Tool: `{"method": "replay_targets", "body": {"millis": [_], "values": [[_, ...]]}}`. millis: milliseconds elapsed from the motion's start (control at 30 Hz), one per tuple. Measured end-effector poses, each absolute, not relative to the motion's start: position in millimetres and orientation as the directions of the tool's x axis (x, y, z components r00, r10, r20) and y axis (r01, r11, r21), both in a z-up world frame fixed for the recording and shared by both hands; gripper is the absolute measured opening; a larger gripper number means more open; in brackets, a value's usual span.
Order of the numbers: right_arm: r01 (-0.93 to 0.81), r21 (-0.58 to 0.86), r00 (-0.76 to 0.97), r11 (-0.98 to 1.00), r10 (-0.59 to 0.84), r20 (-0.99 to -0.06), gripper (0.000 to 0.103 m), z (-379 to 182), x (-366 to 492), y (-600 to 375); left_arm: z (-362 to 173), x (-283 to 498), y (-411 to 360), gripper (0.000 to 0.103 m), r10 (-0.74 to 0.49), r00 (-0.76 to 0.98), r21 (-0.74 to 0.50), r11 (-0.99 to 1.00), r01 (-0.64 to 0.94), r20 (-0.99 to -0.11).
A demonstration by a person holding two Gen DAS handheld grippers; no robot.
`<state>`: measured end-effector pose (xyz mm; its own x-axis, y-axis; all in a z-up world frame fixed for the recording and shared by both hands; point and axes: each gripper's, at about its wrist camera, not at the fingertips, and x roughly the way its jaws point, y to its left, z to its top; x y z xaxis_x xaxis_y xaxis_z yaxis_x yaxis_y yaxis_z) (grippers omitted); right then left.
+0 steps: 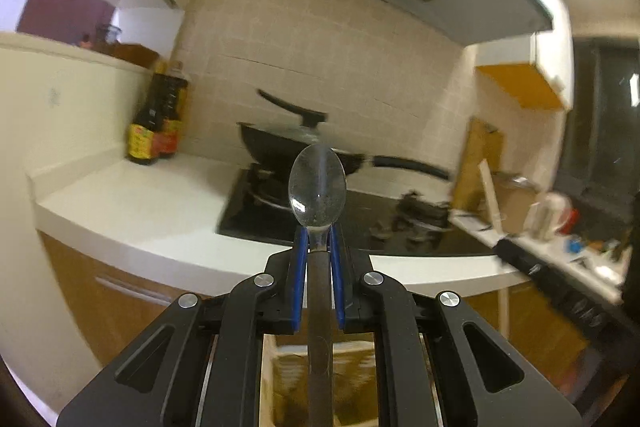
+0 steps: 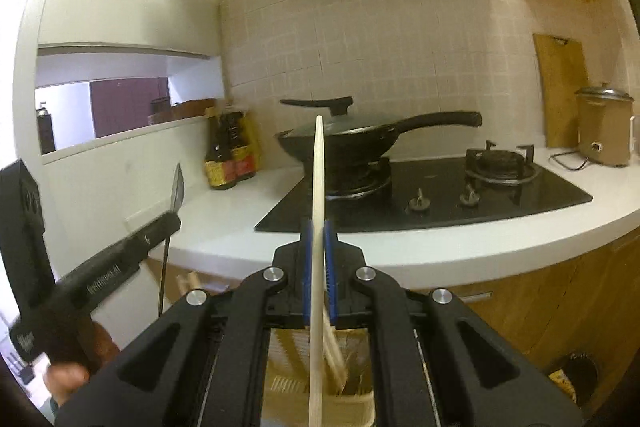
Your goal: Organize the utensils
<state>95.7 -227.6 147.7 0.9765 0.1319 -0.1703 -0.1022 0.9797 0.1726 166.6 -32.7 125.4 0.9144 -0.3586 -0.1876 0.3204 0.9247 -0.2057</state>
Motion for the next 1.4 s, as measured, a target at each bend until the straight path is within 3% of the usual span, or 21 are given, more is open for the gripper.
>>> {"method": "replay_targets", "body": {"millis": [300, 433, 467, 500, 533, 567, 600, 633, 667, 733, 833, 900, 967, 1133, 1267, 1400], "values": [[-0.055, 0.084, 0.997, 0.995, 0.060, -0.054, 0.004, 128, 116, -214, 99, 180, -43, 0.010, -0.328, 0.932, -0.192, 0.936, 0.297, -0.157], [-0.077, 0.090, 0.996, 0.993, 0.082, -0.046, 0.004, 111, 121, -213, 88, 180, -39, 0.011, -0.331, 0.932, -0.204, 0.932, 0.299, -0.150], [-0.087, 0.098, 0.994, 0.991, 0.093, -0.058, 0.005, 107, 121, -215, 85, 179, -36, 0.014, -0.339, 0.928, -0.215, 0.928, 0.304, -0.151], [-0.097, 0.107, 0.992, 0.989, 0.105, -0.069, 0.005, 105, 120, -217, 84, 178, -35, 0.025, -0.348, 0.925, -0.221, 0.924, 0.311, -0.154], [-0.109, 0.125, 0.989, 0.986, 0.120, -0.084, 0.008, 103, 118, -220, 82, 176, -33, 0.032, -0.355, 0.922, -0.228, 0.921, 0.316, -0.158], [-0.114, 0.139, 0.988, 0.984, 0.128, -0.091, 0.016, 101, 114, -223, 81, 172, -30, 0.033, -0.375, 0.914, -0.234, 0.913, 0.335, -0.153], [-0.112, 0.148, 0.987, 0.983, 0.127, -0.097, 0.024, 99, 108, -227, 80, 165, -28, 0.041, -0.392, 0.910, -0.229, 0.906, 0.356, -0.134], [-0.107, 0.147, 0.988, 0.983, 0.122, -0.099, 0.042, 98, 103, -229, 81, 162, -27, 0.045, -0.394, 0.909, -0.229, 0.905, 0.359, -0.134], [-0.104, 0.145, 0.988, 0.984, 0.119, -0.101, 0.045, 97, 97, -231, 81, 157, -24, 0.046, -0.396, 0.907, -0.229, 0.905, 0.359, -0.141], [-0.108, 0.142, 0.985, 0.984, 0.126, -0.122, 0.045, 95, 82, -234, 80, 149, -19, 0.050, -0.405, 0.901, -0.238, 0.901, 0.364, -0.153], [-0.112, 0.140, 0.976, 0.984, 0.136, -0.171, 0.046, 90, 57, -236, 80, 132, -6, 0.067, -0.420, 0.890, -0.262, 0.892, 0.369, -0.177], [-0.116, 0.132, 0.967, 0.984, 0.142, -0.210, 0.053, 85, 38, -235, 80, 117, 2, 0.075, -0.438, 0.875, -0.274, 0.884, 0.378, -0.207], [-0.107, 0.132, 0.963, 0.985, 0.136, -0.234, 0.061, 79, 21, -233, 74, 99, 6, 0.078, -0.443, 0.861, -0.273, 0.885, 0.377, -0.250], [-0.110, 0.145, 0.942, 0.983, 0.150, -0.301, 0.067, 55, -20, -227, 49, 53, 8, 0.082, -0.396, 0.849, -0.223, 0.915, 0.335, -0.349], [-0.073, 0.099, 0.940, 0.992, 0.102, -0.325, 0.076, 31, -43, -213, 27, 18, 5, 0.086, -0.289, 0.882, -0.142, 0.957, 0.253, -0.373], [-0.063, 0.125, 0.918, 0.990, 0.107, -0.382, 0.077, 9, -50, -205, 6, -8, -3, 0.086, -0.200, 0.903, -0.058, 0.979, 0.193, -0.380]]}}
